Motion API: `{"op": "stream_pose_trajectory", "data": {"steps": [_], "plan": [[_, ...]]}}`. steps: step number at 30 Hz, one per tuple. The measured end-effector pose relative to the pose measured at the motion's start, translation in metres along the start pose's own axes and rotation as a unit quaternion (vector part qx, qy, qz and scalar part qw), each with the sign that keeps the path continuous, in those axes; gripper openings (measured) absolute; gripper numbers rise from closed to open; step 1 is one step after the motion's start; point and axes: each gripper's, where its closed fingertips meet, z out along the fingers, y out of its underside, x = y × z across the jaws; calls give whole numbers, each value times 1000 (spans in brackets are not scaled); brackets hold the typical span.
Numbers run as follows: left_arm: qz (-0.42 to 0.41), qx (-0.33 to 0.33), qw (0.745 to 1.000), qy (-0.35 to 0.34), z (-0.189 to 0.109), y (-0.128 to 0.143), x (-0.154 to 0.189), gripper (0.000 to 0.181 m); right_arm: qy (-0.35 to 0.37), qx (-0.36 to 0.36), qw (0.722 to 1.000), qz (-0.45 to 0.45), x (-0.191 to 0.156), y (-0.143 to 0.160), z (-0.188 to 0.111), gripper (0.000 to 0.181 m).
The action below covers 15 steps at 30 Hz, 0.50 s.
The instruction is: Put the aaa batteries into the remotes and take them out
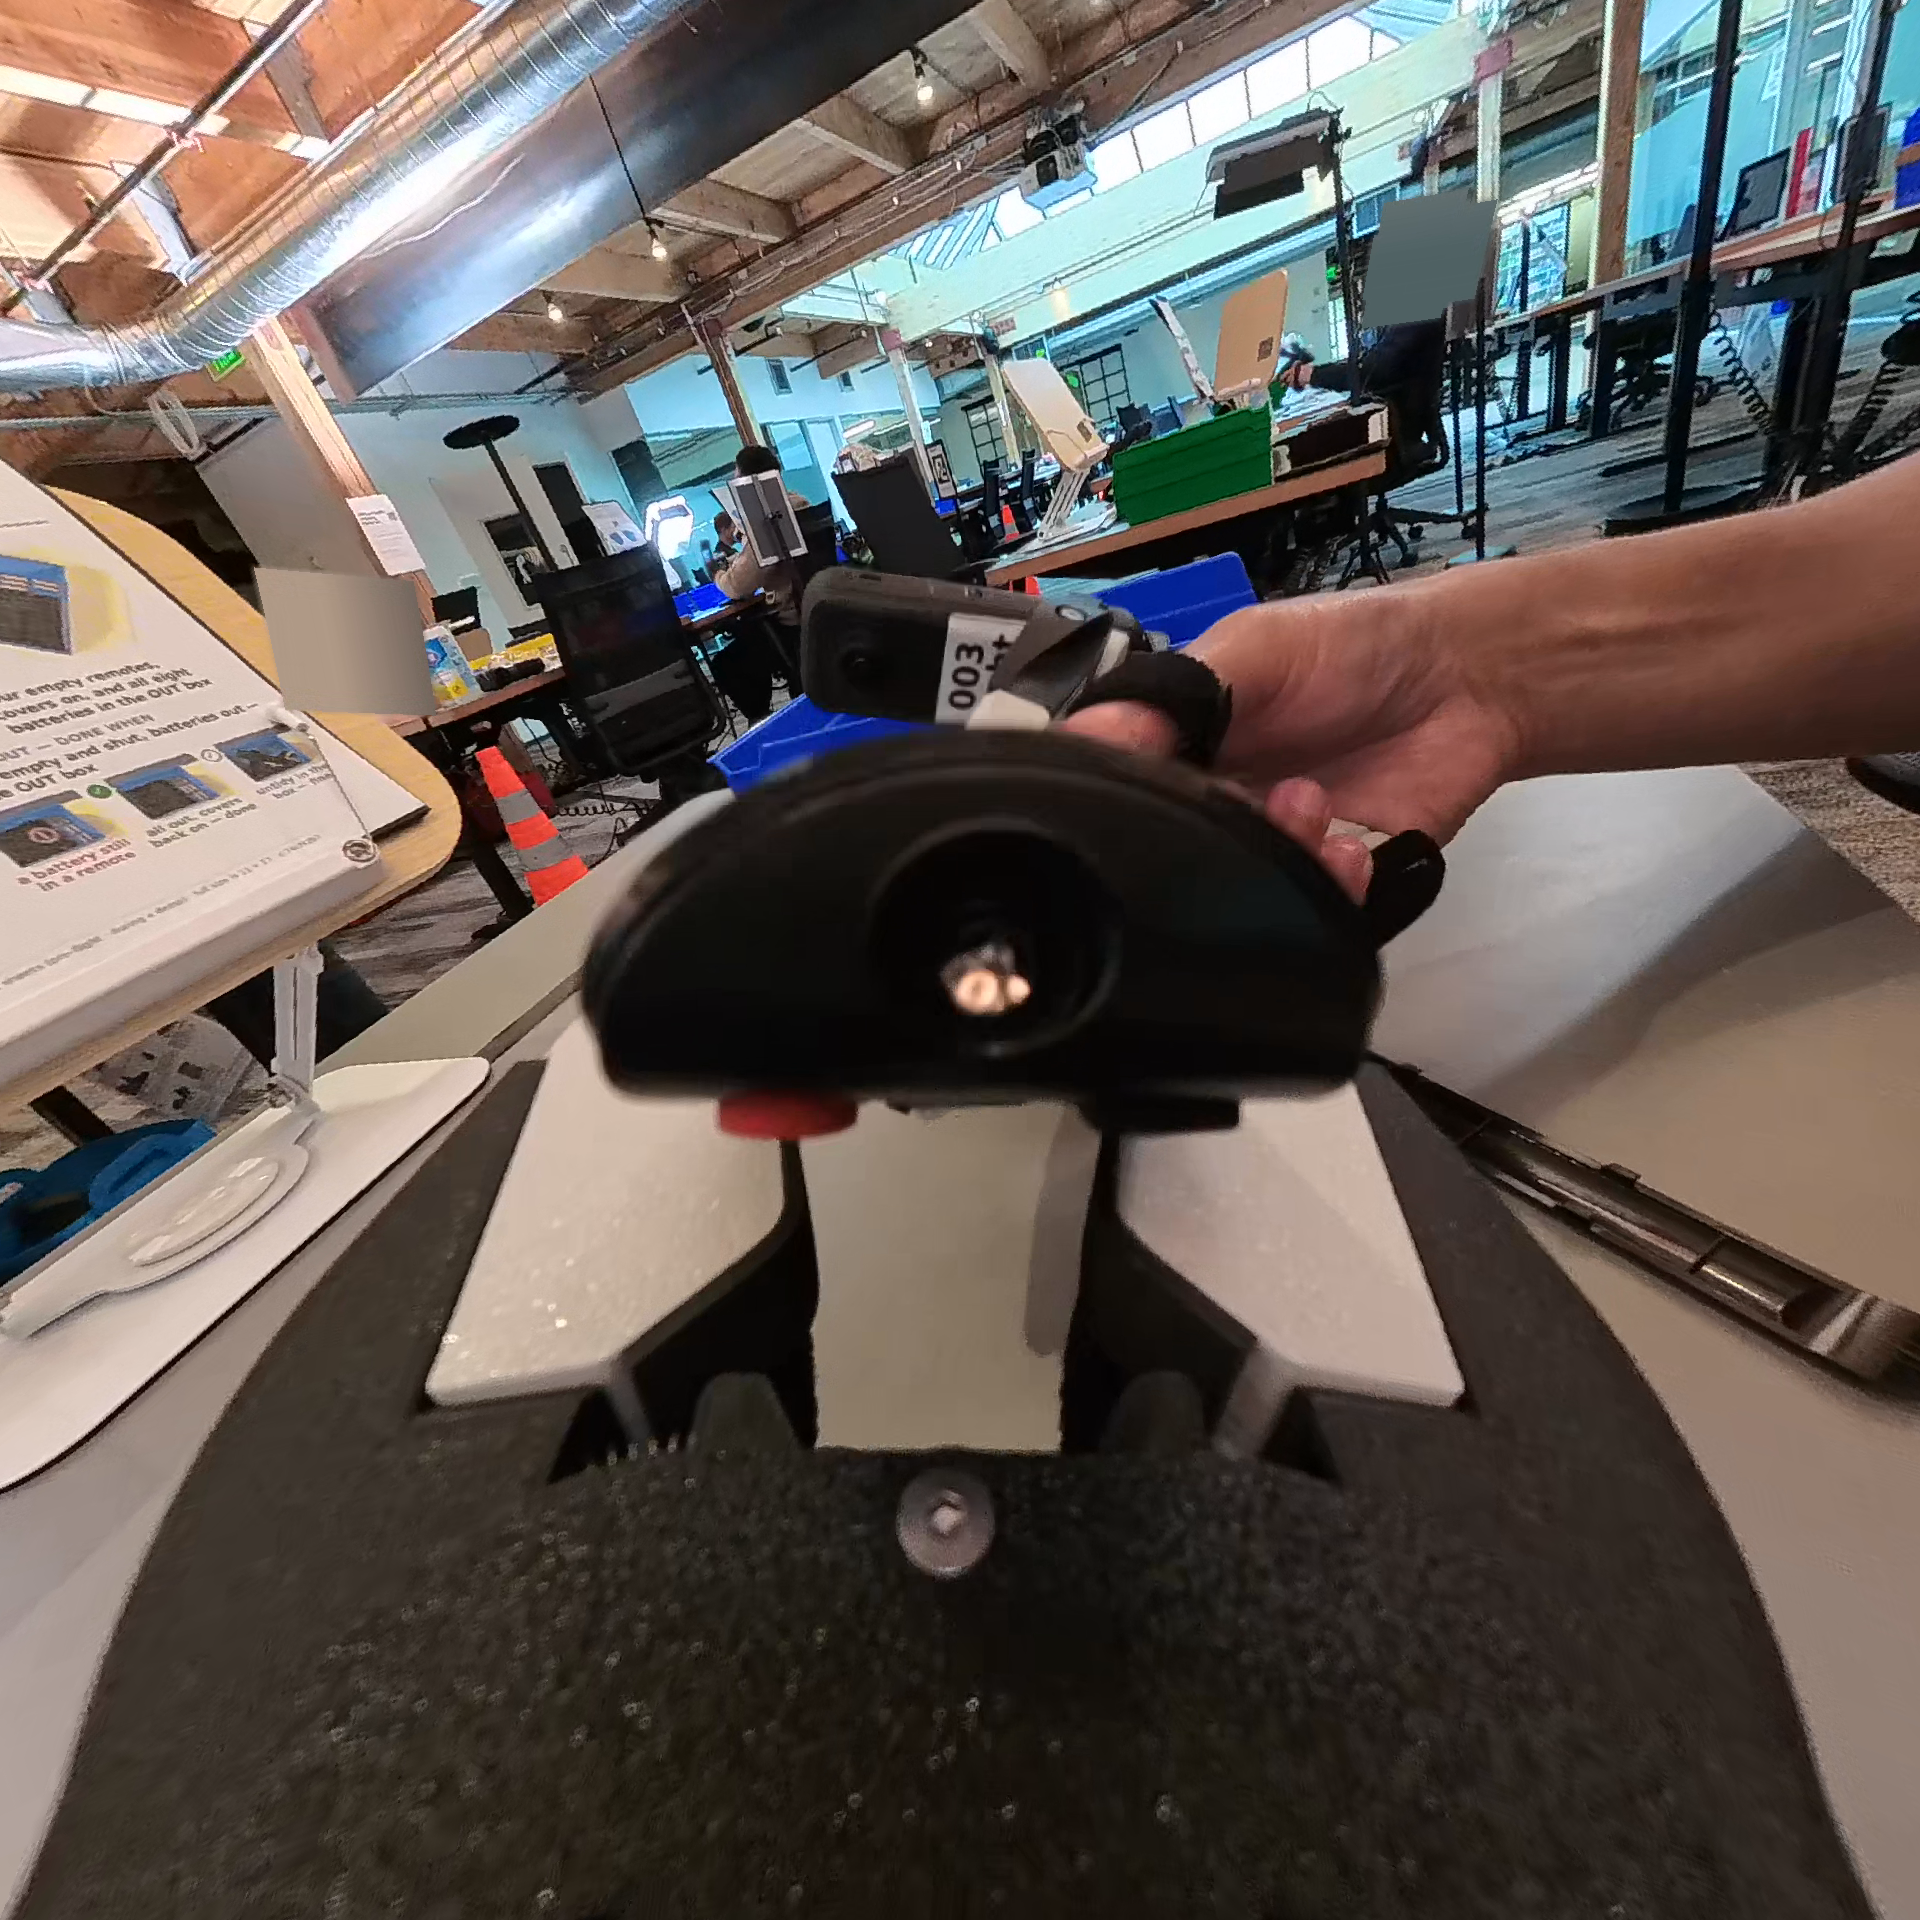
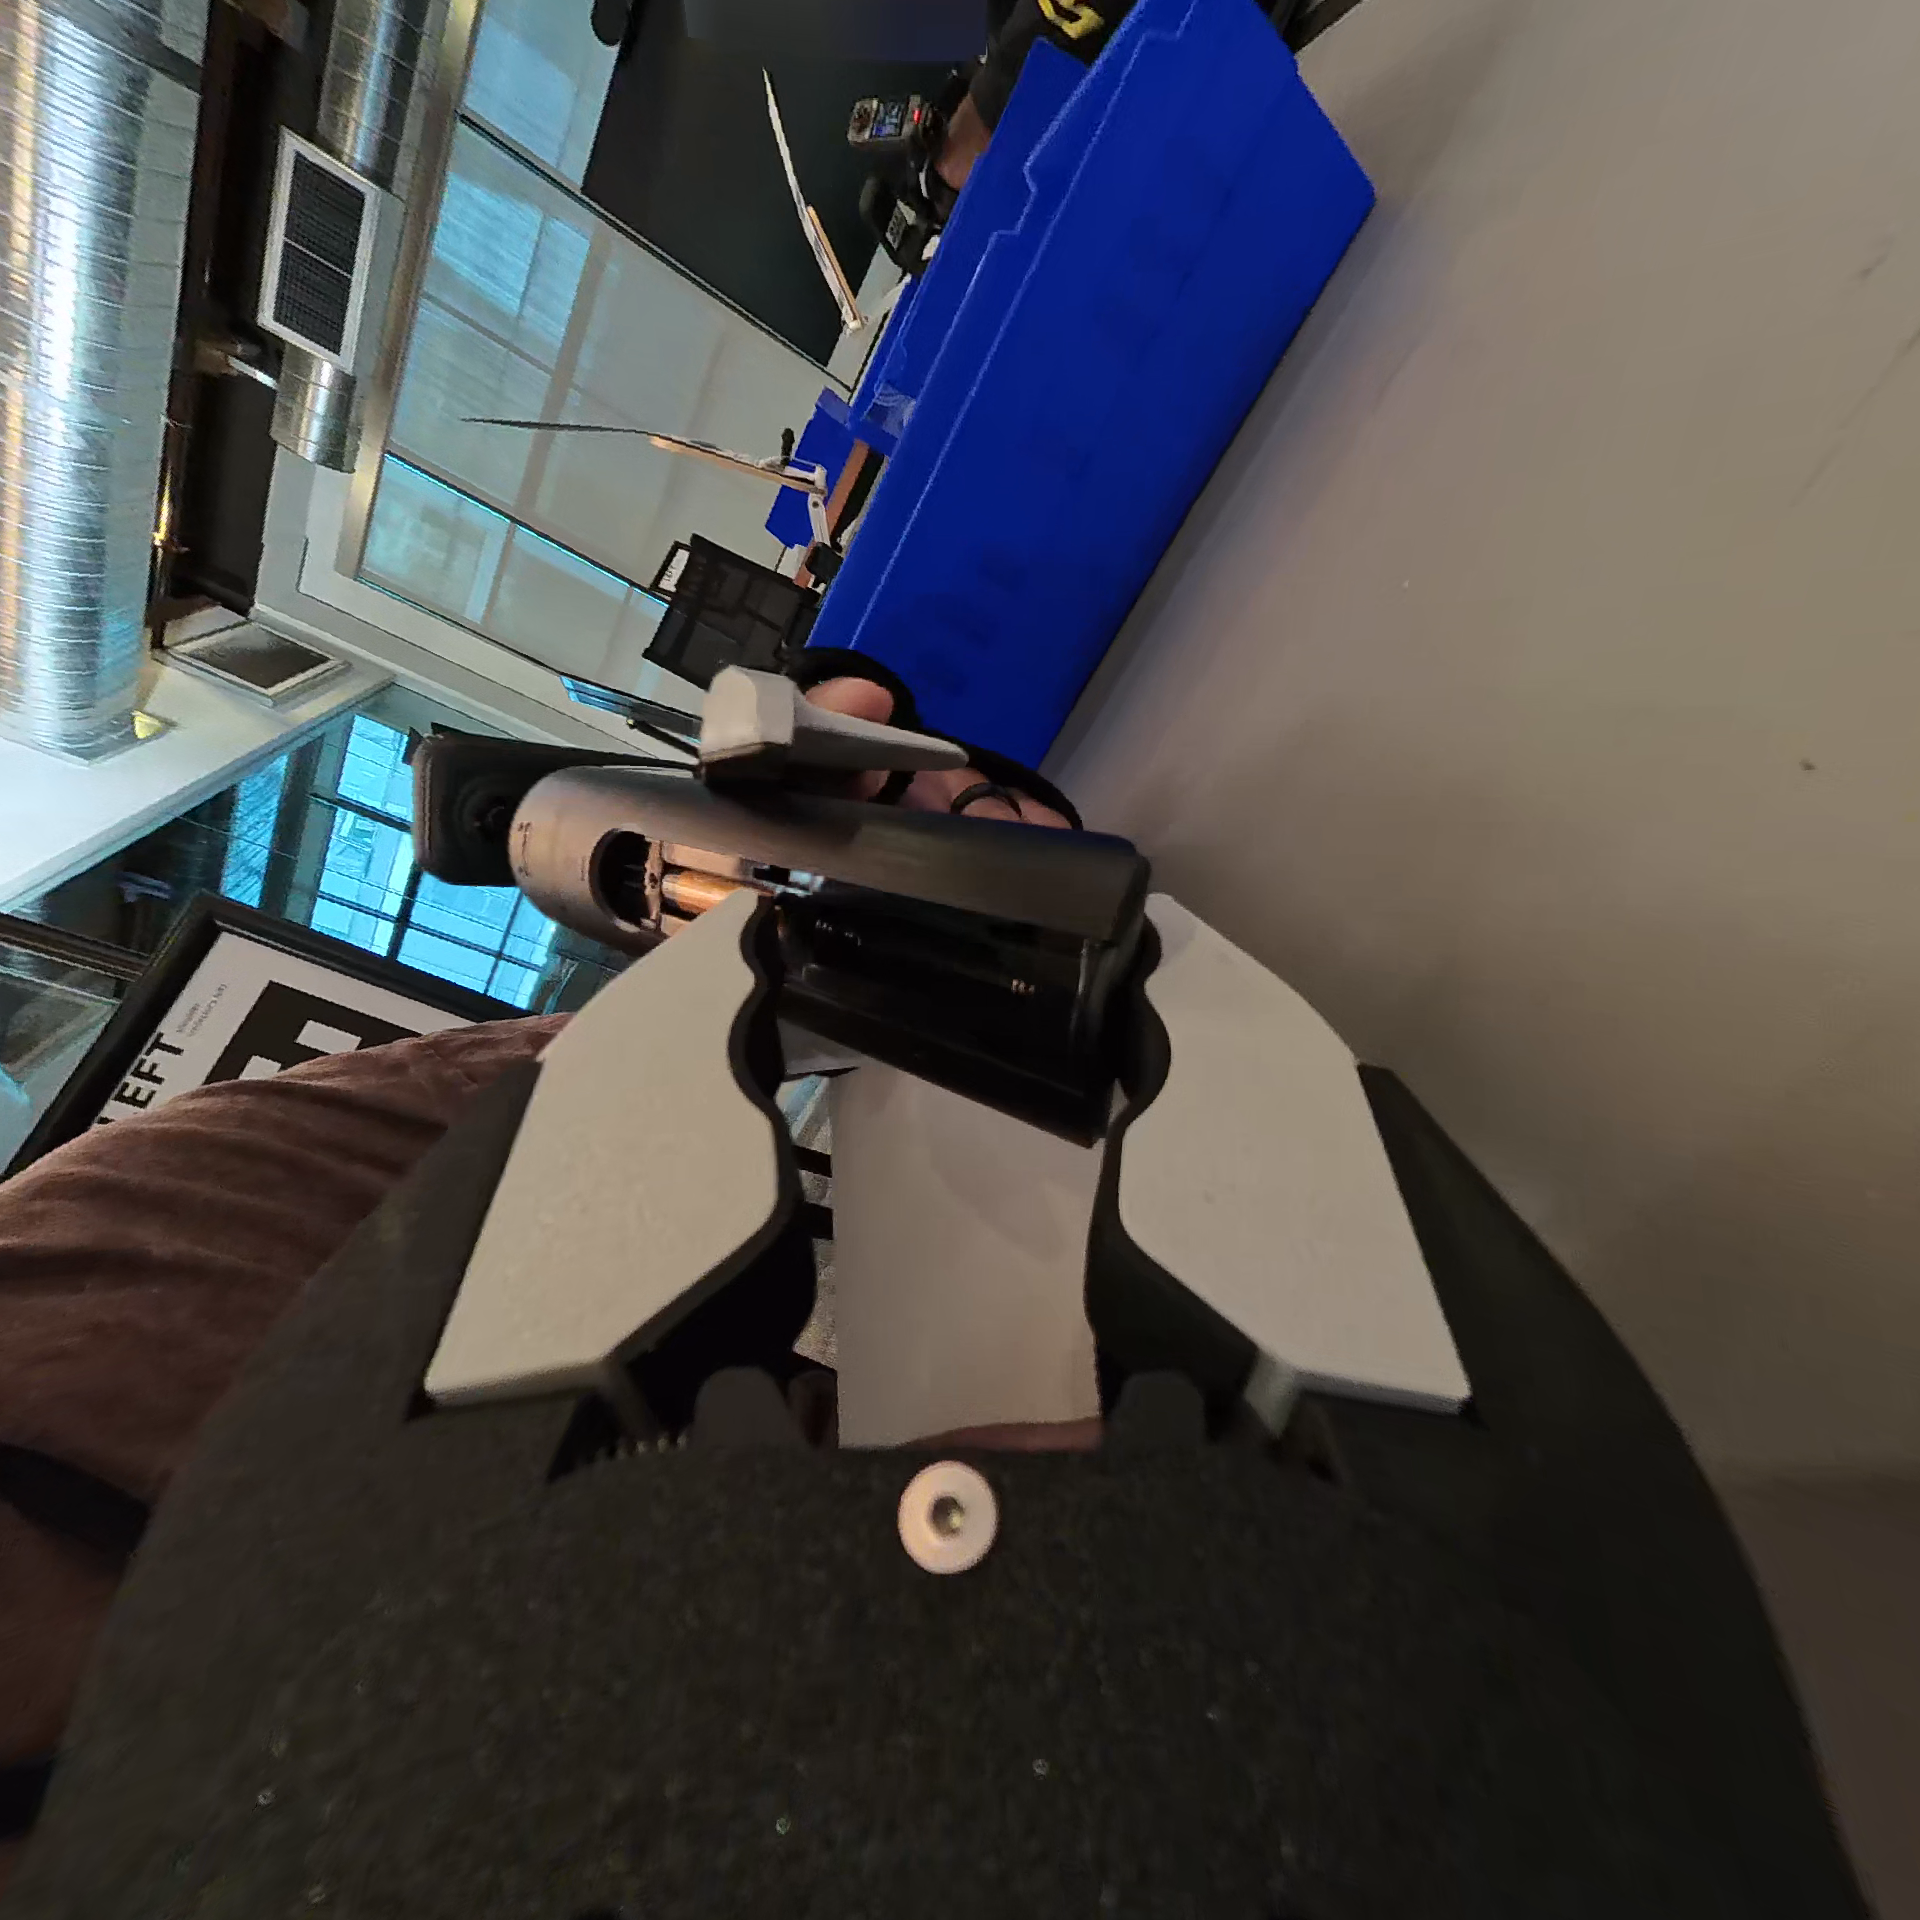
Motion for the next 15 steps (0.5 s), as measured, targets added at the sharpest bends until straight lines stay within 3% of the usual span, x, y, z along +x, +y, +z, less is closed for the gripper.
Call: {"op": "stream_pose_trajectory", "data": {"steps": [15], "plan": [[-1, -4, 1000, -5, 1, 3, -1, 61, 39, -8, 998, -56, -3, -5, -6, 59]]}}
